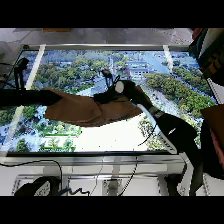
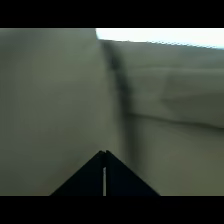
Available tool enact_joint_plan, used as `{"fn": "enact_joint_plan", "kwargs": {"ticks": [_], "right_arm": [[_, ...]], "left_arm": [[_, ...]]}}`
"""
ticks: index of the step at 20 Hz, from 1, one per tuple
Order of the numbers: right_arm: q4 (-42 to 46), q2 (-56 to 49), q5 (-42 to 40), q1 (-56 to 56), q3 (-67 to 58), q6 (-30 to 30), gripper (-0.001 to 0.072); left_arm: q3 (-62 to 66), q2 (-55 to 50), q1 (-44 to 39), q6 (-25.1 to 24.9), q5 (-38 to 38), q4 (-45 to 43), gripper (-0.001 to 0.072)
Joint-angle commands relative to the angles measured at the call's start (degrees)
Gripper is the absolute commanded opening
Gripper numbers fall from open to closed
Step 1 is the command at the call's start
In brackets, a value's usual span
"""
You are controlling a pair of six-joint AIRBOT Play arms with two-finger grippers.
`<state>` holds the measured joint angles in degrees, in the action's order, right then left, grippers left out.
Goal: Fold the clothes and pants, and hang the long-sleeved shirts on hangers.
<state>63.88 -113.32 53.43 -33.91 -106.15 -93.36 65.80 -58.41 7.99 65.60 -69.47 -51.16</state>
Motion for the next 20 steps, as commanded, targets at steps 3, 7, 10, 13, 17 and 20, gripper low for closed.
{"fn": "enact_joint_plan", "kwargs": {"ticks": [3, 7, 10, 13, 17, 20], "right_arm": [[-12.9, -7.4, -5.4, -11.5, 0.2, -3.8, 0.0030], [-12.8, -7.9, -6.4, -14.4, 0.2, -5.0, 0.0030], [-10.8, -7.1, -2.9, -11.5, 0.2, -7.1, 0.0030], [-4.9, -3.7, 1.5, -6.5, 0.2, -7.7, 0.0030], [10.8, 3.6, 12.0, 2.9, 0.2, -7.6, 0.0031], [16.8, 8.9, 16.7, 11.7, 0.2, -7.6, 0.0031]], "left_arm": [[0.0, 0.7, -0.8, 0.5, 6.1, 0.7, 0.0011], [0.0, -0.7, -1.7, 0.5, 7.5, 1.1, 0.0011], [0.0, -3.1, -4.2, 0.5, 7.6, 3.5, 0.0011], [0.0, -7.5, -9.0, 0.5, 8.2, 8.1, 0.0011], [0.0, -14.6, -18.2, 0.4, 15.3, 13.8, 0.0011], [0.0, -20.2, -26.5, -0.7, 27.8, 19.0, 0.0011]]}}
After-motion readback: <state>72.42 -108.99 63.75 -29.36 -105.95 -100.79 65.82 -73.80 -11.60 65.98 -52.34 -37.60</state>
